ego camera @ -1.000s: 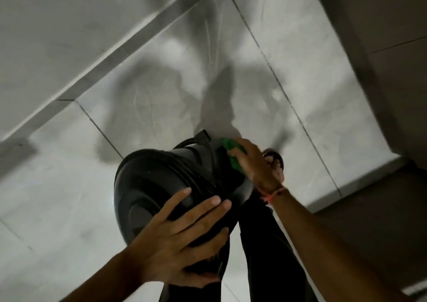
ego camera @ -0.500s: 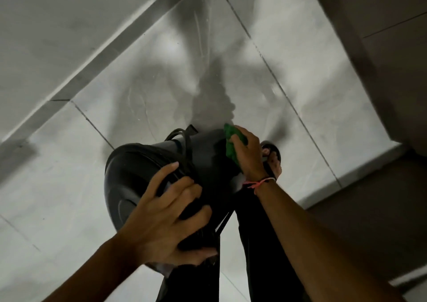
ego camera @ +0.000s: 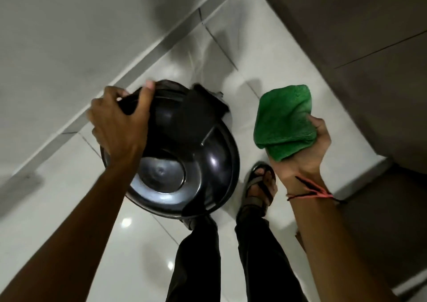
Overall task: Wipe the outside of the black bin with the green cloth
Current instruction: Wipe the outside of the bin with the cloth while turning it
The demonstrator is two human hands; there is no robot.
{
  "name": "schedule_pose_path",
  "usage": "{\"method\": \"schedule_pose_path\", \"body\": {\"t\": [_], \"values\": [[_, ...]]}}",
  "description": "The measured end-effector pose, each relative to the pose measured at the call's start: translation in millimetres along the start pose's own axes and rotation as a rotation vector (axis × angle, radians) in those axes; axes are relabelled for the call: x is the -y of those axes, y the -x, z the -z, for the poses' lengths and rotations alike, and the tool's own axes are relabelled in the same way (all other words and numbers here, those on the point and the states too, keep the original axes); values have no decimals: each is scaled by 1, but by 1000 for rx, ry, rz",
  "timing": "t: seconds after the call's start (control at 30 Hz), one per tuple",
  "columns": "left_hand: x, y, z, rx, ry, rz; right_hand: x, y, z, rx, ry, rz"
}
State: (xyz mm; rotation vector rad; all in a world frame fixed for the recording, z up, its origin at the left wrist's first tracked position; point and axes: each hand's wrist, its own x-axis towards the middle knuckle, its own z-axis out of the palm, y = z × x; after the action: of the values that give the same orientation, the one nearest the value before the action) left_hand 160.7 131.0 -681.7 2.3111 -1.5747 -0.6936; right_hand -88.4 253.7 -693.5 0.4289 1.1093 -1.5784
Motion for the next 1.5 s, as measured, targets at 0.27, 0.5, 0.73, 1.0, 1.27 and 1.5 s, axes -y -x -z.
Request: {"method": "schedule_pose_path", "body": {"t": [0.27,0.5,0.73,1.0,1.27,1.5], "values": [[55,0,15,-191,152,-74,-69,-2,-38,262,510,80],[78,18,29,-227,94,-491,-109,-15,-53,448,1056,423],[93,26,37,13,-286,-1077,-109,-12,-70,508,1086,403],[127,68,43,-10,-282,-869,-122,-37,-38,385,1237,388],[125,52,37,-74,-223,-773,-118,11,-53,740,1233,353],[127,36,32,-63,-168,-903,-123,-108,-47,279,1255,189]]}}
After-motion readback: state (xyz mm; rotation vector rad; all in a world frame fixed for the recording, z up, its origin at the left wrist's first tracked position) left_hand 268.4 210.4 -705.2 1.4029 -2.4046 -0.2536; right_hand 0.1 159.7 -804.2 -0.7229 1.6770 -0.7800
